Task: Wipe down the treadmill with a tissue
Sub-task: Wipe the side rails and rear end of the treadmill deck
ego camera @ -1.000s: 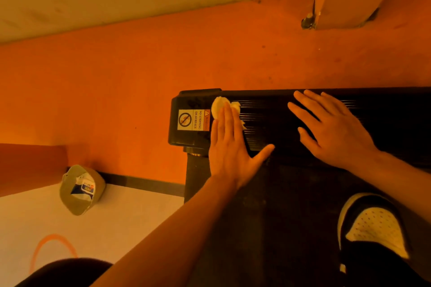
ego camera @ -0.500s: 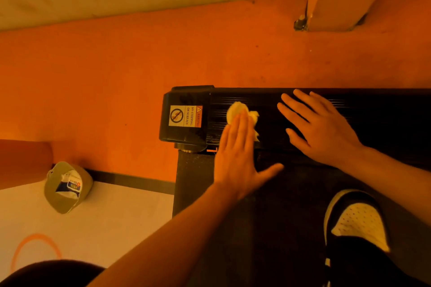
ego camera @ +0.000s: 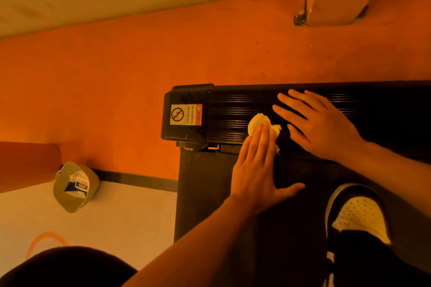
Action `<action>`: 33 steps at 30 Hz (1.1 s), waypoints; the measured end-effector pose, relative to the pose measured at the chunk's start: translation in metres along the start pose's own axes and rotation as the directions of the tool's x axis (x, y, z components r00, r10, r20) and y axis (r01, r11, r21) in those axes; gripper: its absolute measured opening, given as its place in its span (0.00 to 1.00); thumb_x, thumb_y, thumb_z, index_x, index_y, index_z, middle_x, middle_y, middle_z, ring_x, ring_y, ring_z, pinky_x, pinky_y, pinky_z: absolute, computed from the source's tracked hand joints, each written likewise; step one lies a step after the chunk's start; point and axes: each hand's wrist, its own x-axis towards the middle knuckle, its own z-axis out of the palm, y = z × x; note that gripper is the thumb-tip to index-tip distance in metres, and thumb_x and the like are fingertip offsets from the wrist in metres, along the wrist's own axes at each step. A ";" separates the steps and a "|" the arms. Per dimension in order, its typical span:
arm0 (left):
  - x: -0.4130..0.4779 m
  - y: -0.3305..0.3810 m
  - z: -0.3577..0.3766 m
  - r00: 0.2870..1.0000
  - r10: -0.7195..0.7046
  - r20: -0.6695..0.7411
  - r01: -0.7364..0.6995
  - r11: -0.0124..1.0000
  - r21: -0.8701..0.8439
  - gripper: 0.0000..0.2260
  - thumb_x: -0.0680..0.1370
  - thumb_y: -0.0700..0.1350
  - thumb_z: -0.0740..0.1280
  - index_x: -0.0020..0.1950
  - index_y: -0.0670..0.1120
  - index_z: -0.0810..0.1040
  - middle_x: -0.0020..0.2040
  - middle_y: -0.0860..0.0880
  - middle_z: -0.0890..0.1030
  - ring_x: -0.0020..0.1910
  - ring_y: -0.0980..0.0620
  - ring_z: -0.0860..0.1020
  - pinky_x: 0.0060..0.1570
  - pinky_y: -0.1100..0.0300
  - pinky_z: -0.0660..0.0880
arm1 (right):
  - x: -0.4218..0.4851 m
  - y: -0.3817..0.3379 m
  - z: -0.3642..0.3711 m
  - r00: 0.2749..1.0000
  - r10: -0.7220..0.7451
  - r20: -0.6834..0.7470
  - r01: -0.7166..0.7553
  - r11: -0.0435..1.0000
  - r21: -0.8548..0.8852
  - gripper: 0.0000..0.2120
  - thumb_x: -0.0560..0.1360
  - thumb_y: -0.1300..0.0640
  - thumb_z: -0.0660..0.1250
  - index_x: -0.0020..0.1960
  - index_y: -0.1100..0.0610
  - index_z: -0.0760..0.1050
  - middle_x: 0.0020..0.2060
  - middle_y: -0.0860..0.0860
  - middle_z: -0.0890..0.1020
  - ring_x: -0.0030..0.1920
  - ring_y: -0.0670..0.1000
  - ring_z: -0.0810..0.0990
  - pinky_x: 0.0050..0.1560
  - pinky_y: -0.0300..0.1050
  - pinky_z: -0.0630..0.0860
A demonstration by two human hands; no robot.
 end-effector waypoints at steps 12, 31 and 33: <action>-0.022 -0.032 0.002 0.938 -0.343 -0.057 0.338 0.938 -0.072 0.50 0.77 0.77 0.46 0.84 0.41 0.38 0.84 0.42 0.38 0.83 0.45 0.37 0.82 0.45 0.45 | 0.001 -0.001 -0.001 1.000 0.020 0.014 -0.020 1.000 0.021 0.25 0.84 0.51 0.54 0.79 0.56 0.68 0.79 0.57 0.67 0.79 0.60 0.64 0.78 0.60 0.61; -0.007 0.040 0.013 0.998 -0.052 -0.038 0.049 0.996 -0.080 0.51 0.76 0.76 0.52 0.85 0.42 0.43 0.85 0.43 0.39 0.84 0.46 0.38 0.82 0.47 0.43 | -0.001 0.000 -0.002 0.999 0.021 0.026 -0.022 0.999 0.027 0.25 0.85 0.52 0.52 0.80 0.55 0.67 0.79 0.56 0.67 0.80 0.59 0.64 0.78 0.59 0.61; -0.008 0.010 0.012 0.998 -0.036 -0.041 0.035 0.998 -0.046 0.49 0.76 0.77 0.49 0.85 0.45 0.41 0.85 0.44 0.38 0.84 0.46 0.38 0.82 0.45 0.44 | -0.001 0.001 -0.002 1.000 0.016 0.025 -0.016 1.000 0.023 0.25 0.84 0.53 0.53 0.80 0.55 0.67 0.80 0.56 0.66 0.80 0.59 0.64 0.78 0.60 0.61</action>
